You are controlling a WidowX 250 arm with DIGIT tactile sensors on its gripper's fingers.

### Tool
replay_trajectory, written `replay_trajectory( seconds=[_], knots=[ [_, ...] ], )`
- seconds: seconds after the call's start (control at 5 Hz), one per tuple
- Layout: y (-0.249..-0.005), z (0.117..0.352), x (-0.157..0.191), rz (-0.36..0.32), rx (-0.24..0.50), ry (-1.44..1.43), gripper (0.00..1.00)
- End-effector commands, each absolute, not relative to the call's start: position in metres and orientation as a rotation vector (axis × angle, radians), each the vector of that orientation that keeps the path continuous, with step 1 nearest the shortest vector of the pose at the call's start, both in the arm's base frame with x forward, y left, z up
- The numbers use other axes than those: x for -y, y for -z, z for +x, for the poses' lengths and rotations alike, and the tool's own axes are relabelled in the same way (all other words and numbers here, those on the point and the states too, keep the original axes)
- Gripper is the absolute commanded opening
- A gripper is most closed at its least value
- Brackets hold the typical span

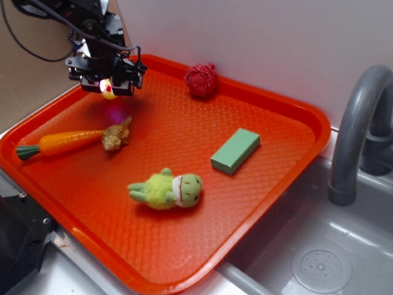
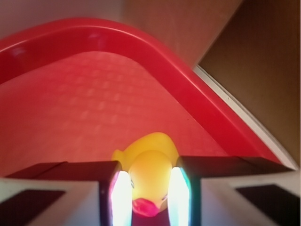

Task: Grab the yellow duck.

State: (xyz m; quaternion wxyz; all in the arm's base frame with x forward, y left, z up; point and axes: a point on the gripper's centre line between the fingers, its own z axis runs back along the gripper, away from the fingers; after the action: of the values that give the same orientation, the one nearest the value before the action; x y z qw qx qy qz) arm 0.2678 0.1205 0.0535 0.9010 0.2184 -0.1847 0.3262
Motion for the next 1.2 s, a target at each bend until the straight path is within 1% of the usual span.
replay_trajectory(
  seconds=[0.0,0.2,0.4,0.6,0.8,1.0],
  knots=[
    [-0.132,0.261,-0.080,0.312,0.237,-0.279,0.00],
    [-0.150,0.250,-0.053,0.230,0.123,-0.116,0.00],
    [-0.174,0.238,-0.033,0.159,0.063,0.009,0.00],
    [-0.200,0.229,-0.025,0.089,0.065,0.051,0.00],
    [-0.236,0.220,-0.025,0.041,0.094,0.009,0.00],
    [-0.261,0.221,-0.030,0.001,0.128,-0.043,0.00]
  ],
)
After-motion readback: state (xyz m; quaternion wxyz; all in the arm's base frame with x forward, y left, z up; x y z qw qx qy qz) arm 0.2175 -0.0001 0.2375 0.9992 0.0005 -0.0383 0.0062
